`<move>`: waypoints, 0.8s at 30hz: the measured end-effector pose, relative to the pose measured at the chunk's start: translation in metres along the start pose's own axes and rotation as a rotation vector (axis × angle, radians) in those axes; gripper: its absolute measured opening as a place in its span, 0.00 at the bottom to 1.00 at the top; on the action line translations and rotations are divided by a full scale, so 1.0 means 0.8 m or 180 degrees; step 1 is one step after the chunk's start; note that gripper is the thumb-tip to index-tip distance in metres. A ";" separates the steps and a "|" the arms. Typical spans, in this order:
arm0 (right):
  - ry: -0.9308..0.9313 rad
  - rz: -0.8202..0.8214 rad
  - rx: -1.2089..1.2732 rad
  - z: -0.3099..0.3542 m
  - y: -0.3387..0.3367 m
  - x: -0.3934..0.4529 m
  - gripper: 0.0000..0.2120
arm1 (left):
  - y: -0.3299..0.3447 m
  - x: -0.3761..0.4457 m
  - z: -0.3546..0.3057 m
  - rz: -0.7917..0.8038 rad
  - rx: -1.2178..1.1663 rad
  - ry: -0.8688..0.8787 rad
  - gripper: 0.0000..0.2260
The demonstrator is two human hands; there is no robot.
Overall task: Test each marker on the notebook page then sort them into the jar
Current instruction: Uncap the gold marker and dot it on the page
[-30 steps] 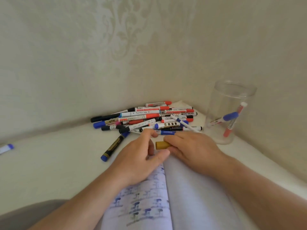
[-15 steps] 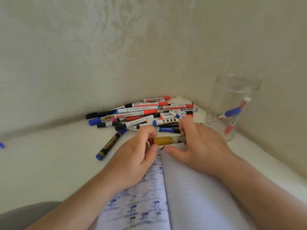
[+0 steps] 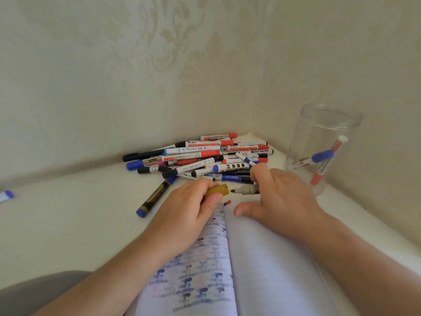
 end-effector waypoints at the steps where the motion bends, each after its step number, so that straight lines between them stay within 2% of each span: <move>1: 0.0174 0.0132 0.0121 -0.006 0.001 -0.001 0.36 | -0.001 -0.001 -0.001 -0.0031 -0.0036 -0.0020 0.15; 4: 0.0383 0.0124 0.0480 -0.006 -0.007 -0.006 0.33 | -0.004 -0.002 -0.003 -0.0070 -0.0231 -0.0081 0.06; 6: 0.0403 -0.0104 0.0844 -0.009 -0.014 -0.012 0.21 | -0.005 -0.003 -0.005 -0.0030 -0.0291 -0.0067 0.03; 8: 0.0438 -0.0430 0.1620 -0.024 -0.021 -0.014 0.11 | -0.002 -0.003 -0.007 0.0109 -0.0101 -0.0097 0.03; 9: 0.0506 -0.0612 0.2126 -0.033 -0.024 -0.015 0.13 | 0.002 -0.001 -0.005 0.0220 0.0075 -0.0144 0.05; 11: 0.0606 -0.0930 0.3251 -0.045 -0.028 -0.015 0.26 | 0.011 0.001 -0.003 0.0472 0.0376 -0.0186 0.11; 13: 0.0582 -0.1077 0.4469 -0.052 -0.025 -0.012 0.37 | 0.018 0.002 -0.005 0.0724 0.0360 -0.0139 0.13; 14: 0.0574 -0.1068 0.5028 -0.053 -0.022 -0.010 0.38 | 0.021 0.002 -0.006 0.0849 0.0313 -0.0115 0.14; 15: 0.0557 -0.1017 0.5415 -0.054 -0.018 -0.009 0.35 | 0.023 0.001 -0.008 0.0964 0.0329 -0.0080 0.15; 17: 0.0492 -0.0807 0.5640 -0.049 -0.011 -0.006 0.22 | 0.028 0.000 -0.011 0.1096 0.0501 -0.0007 0.18; 19: 0.0427 -0.0473 0.5547 -0.039 -0.003 -0.006 0.15 | 0.031 0.002 -0.013 0.1116 0.0614 0.0036 0.18; 24: 0.0826 -0.0142 0.5102 -0.023 0.022 -0.004 0.14 | 0.031 0.005 -0.014 0.1440 0.0661 -0.0082 0.20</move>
Point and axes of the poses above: each hand's wrist, its own x-axis towards the middle knuckle, its own y-axis out of the palm, z = x × y, the point moved 9 cm from there along x, towards the middle knuckle, and after that the axes turned 6 degrees about z, right-handed, at the moved point
